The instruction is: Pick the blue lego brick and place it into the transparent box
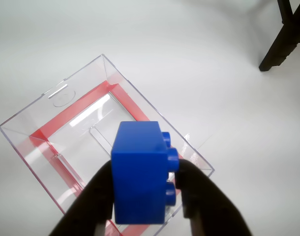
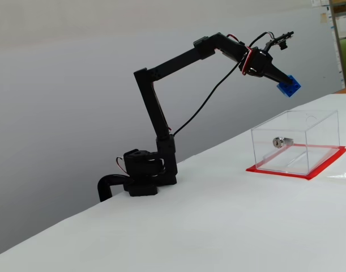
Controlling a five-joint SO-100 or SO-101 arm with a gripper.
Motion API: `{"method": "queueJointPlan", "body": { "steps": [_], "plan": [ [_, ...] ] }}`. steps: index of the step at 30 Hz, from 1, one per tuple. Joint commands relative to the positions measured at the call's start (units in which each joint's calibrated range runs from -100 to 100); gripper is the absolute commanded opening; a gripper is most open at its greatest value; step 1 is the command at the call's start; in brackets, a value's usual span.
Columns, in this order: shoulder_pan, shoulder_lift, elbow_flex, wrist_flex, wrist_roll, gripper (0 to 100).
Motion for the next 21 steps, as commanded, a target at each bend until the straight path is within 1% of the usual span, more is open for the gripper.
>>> {"method": "queueJointPlan", "body": {
  "steps": [1,3,5,21],
  "plan": [
    [-0.25,-0.20,-3.46,-0.98,0.59,14],
    [-0.32,-0.20,-3.36,-0.98,0.70,21],
    [-0.32,-0.29,-3.36,-0.98,0.70,24],
    [-0.32,-1.14,-3.09,-0.98,0.64,24]
  ]
}}
